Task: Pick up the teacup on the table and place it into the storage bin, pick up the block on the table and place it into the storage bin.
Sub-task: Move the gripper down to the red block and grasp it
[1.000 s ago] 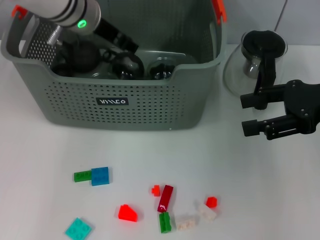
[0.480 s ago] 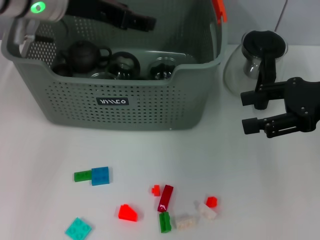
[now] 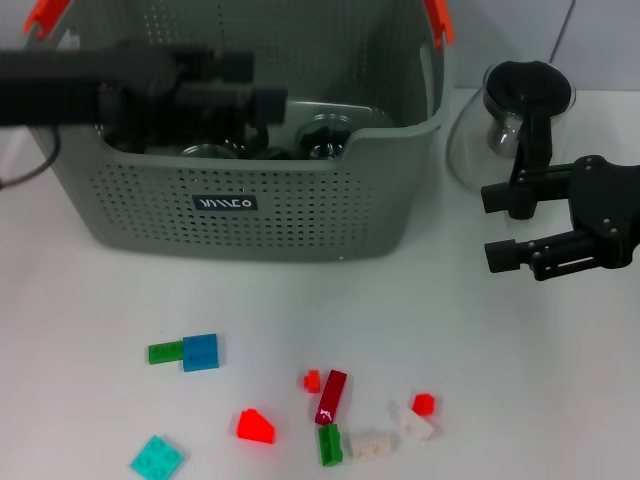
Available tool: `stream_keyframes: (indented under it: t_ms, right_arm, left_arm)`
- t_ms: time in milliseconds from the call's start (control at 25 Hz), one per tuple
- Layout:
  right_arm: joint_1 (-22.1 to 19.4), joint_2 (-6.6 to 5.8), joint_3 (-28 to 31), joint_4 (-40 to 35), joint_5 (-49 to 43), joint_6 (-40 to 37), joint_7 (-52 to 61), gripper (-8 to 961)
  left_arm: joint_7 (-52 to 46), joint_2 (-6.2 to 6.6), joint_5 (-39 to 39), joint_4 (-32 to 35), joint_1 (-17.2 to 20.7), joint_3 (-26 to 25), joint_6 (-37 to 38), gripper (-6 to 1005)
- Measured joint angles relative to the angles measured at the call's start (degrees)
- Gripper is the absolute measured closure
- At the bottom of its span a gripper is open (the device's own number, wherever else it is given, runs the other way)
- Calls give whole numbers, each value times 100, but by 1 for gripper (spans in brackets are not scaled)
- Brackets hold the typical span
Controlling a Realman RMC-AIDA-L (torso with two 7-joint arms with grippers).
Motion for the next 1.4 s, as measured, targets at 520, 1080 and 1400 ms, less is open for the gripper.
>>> stream_keyframes:
  t_ms: [520, 1080, 1400]
  right_arm:
    - [-2, 1, -53, 0, -61, -54, -102, 98]
    - [458, 63, -646, -17, -1256, -42, 515, 99]
    - [836, 251, -785, -53, -2148, 116, 798, 99]
  left_arm:
    - [1954, 221, -65, 1583, 862, 9, 220, 192]
    - [3830, 425, 746, 2925, 853, 8, 166, 197]
    - [3848, 317, 1107, 3014, 773, 18, 6, 200]
